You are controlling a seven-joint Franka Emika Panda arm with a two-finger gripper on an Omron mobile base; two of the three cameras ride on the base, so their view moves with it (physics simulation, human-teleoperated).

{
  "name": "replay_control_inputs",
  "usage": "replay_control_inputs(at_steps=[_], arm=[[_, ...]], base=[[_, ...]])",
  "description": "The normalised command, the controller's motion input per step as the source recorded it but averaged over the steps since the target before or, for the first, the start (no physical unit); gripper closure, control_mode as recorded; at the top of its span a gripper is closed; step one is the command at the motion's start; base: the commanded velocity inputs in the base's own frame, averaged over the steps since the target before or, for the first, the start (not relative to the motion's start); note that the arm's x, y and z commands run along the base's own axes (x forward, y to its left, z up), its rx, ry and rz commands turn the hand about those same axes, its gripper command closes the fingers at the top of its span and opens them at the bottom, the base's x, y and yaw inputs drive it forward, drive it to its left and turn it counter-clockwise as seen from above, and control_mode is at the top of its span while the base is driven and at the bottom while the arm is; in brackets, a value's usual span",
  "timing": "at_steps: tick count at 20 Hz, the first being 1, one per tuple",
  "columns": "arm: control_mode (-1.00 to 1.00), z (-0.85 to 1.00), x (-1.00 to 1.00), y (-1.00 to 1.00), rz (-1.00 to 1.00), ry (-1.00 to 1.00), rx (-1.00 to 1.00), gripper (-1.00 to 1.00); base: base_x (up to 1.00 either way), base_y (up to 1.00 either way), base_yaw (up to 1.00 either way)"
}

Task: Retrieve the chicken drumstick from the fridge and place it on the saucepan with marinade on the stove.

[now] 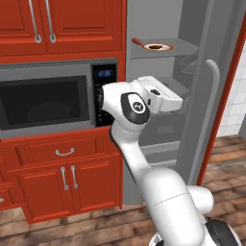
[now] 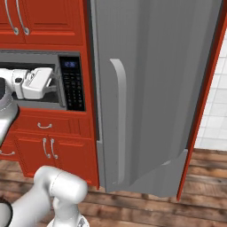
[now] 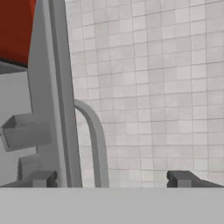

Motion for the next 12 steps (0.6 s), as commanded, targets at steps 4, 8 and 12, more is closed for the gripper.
replay_control_inputs(at_steps=[4,8,12], arm=[[-1.00,-0.01,0.33,-0.06,-0.11,-0.20,0.00,-1.00],[-1.00,-0.14,0.13,-0.12,-0.04,-0.20,0.00,-1.00],[-1.00,-0.15,0.13,-0.11,0.00,-0.18,0.00,-1.00]], base=[[0.00,0.00,0.00],[0.00,0.00,0.00],[0.00,0.00,0.00]])
